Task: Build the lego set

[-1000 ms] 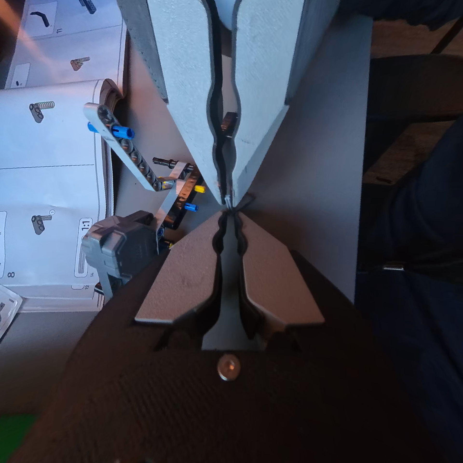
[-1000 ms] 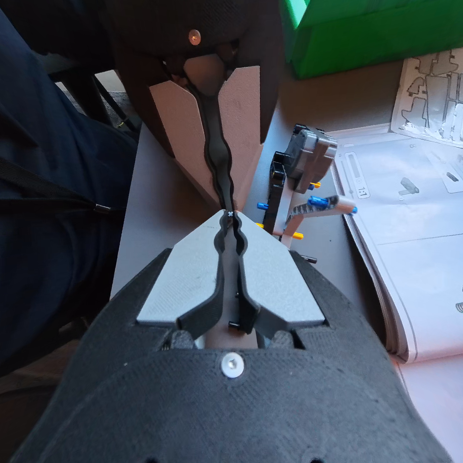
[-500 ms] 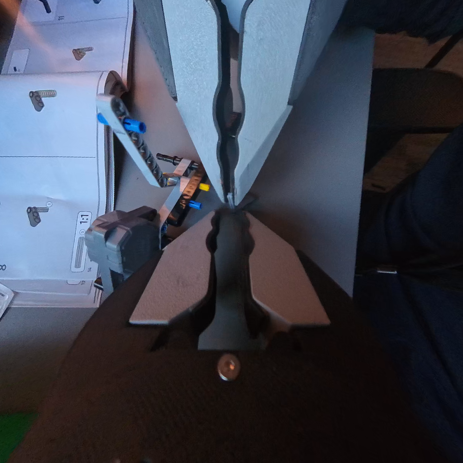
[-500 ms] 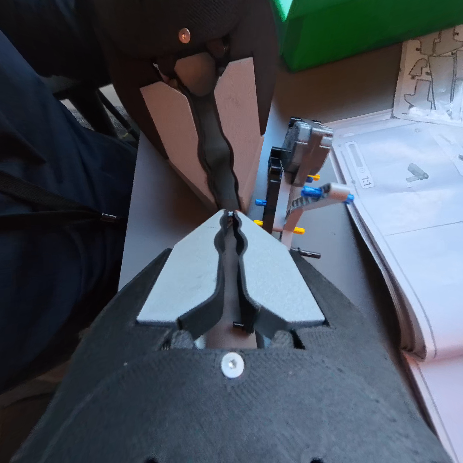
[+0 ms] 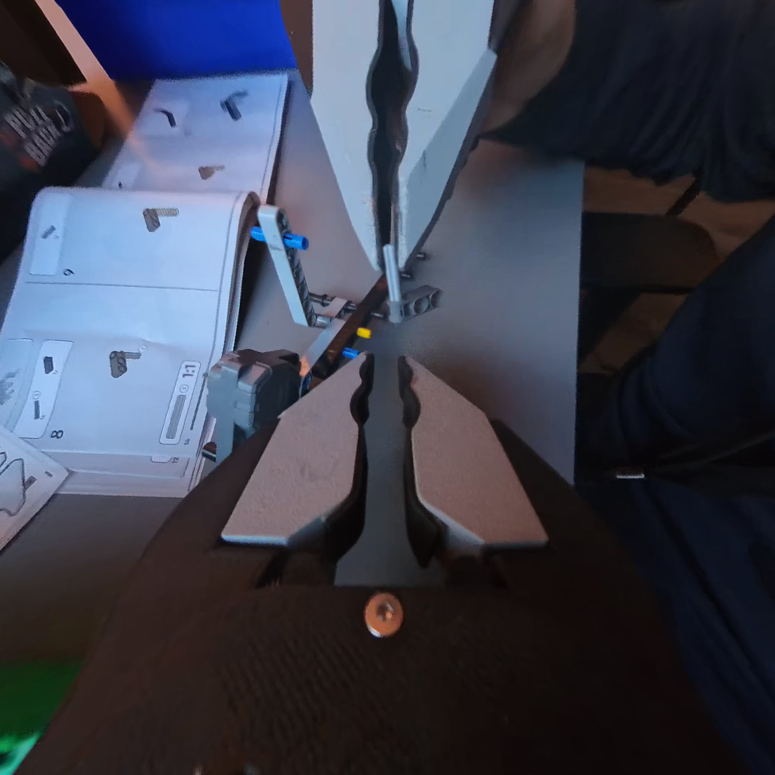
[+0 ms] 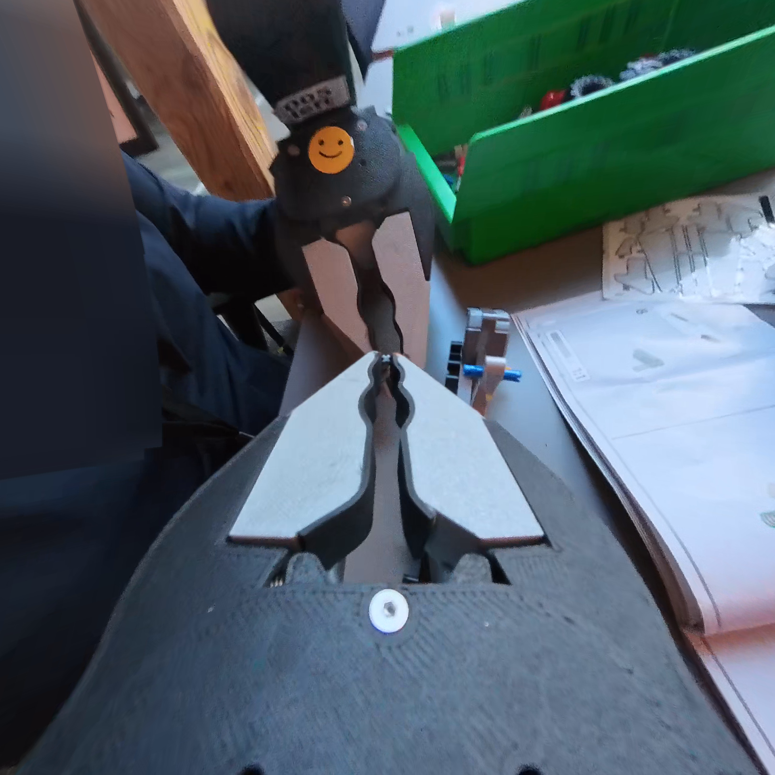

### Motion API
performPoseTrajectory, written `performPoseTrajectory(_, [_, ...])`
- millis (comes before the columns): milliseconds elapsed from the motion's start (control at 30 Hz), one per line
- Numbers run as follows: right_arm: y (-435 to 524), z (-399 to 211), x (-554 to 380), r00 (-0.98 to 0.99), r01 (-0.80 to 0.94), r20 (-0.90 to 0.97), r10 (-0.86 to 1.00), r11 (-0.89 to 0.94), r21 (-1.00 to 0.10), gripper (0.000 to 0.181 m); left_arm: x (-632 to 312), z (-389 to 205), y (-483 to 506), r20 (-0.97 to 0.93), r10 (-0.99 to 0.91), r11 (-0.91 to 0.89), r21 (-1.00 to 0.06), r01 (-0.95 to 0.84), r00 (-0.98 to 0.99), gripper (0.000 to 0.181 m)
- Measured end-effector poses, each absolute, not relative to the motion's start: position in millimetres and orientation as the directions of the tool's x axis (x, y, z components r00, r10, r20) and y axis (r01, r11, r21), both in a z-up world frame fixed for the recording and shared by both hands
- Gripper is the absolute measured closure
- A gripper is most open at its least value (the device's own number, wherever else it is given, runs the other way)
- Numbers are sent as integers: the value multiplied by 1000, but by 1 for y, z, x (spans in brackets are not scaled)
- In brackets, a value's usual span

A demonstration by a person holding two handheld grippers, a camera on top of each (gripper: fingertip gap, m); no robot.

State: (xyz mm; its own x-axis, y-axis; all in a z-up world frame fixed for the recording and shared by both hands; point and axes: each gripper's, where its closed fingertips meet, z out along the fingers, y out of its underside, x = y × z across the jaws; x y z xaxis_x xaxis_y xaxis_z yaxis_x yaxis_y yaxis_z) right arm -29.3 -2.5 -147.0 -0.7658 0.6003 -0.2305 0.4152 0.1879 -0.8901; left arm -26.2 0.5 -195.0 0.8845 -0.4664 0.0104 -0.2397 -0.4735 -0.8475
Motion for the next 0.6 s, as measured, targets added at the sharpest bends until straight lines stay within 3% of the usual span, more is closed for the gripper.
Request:
performPoseTrajectory(33, [-3, -144, -29, -773, 403, -228, 592, 181, -897, 180, -26, -192, 0, 26, -472, -461, -859, -222, 881, 172])
performPoseTrajectory(267, [-16, -144, -21, -835, 299, -115, 538, 268, -916, 180, -8, -171, -9, 189, -594, -409, -908, -92, 782, 166])
performPoseTrajectory(600, [-23, -143, -16, -855, 147, 76, 514, 380, -913, 179, -3, -170, -14, 199, -630, -406, -909, -100, 751, 174])
